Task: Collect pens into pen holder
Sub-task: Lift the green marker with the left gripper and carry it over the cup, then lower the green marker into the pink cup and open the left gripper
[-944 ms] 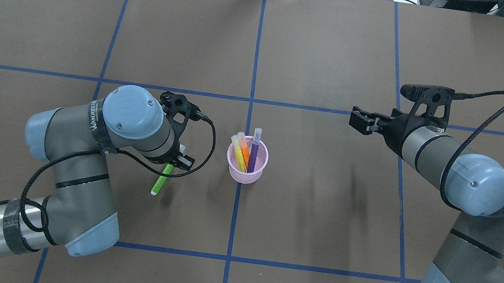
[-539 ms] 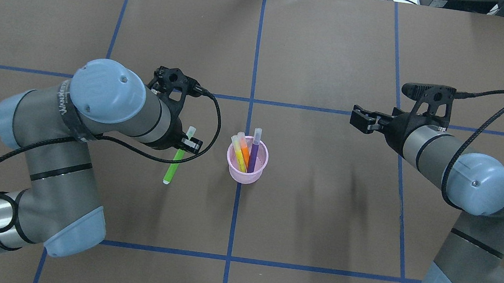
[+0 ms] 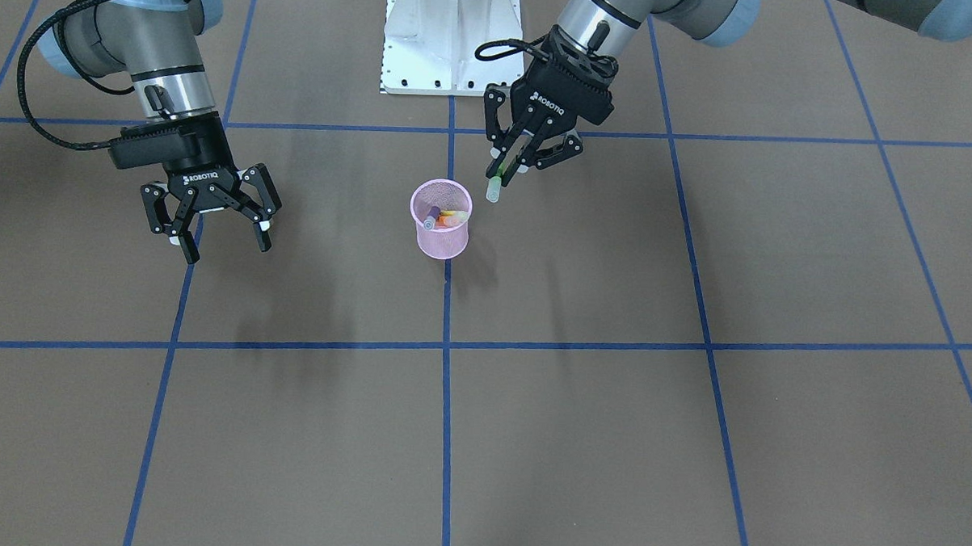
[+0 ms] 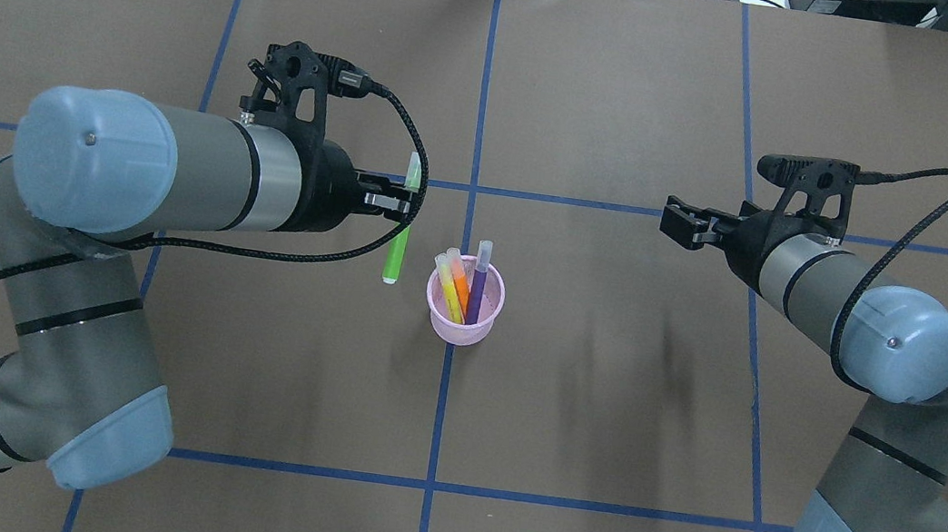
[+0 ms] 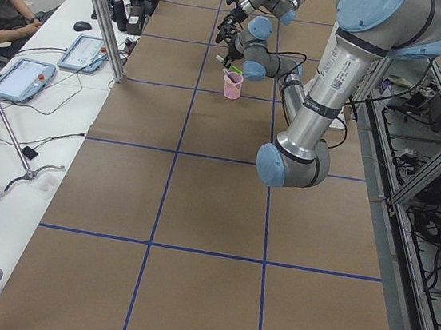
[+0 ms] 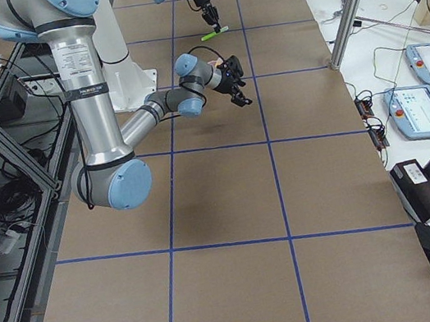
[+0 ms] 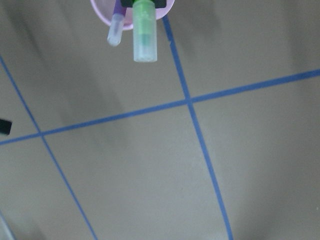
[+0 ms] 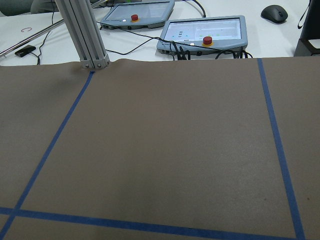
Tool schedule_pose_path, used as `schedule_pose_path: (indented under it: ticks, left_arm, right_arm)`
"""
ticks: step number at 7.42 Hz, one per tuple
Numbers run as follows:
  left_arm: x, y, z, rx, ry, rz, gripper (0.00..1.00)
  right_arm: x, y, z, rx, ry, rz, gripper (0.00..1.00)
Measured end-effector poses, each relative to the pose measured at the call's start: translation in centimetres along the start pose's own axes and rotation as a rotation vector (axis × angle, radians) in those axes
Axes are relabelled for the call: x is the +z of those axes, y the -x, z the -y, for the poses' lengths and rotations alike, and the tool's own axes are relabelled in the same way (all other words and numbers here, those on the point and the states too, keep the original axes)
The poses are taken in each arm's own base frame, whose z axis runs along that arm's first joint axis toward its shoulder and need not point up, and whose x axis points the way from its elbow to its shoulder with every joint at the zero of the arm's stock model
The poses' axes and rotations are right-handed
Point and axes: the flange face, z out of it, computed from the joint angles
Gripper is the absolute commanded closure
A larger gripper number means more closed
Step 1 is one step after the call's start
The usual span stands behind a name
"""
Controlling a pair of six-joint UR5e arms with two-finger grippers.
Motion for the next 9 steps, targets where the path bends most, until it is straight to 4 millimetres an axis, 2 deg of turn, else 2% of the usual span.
schedule_pose_path:
  ticks: [2,5,7,9]
  left_arm:
    - [1.7,-1.9,-3.6,-0.005,-0.175,-0.037,1.00]
    - [3.6,-2.8,-8.2,-0.009,-0.298,0.004,1.00]
    - [5.5,-2.6,-9.8,0.002,-0.306,0.042,1.00]
    - [6.4,-3.2,-10.0,0.003,-0.311,0.049,1.00]
  right_arm:
    - [0.1,-0.3,0.0,0.001,0.000,-0.006,0.00]
    - [0.4,-0.8,-0.1,0.000,0.001,-0.018,0.00]
    - [0.5,-1.0,-0.2,-0.001,0.003,-0.023,0.00]
    - [0.5,-1.1,-0.3,-0.002,0.004,-0.025,0.00]
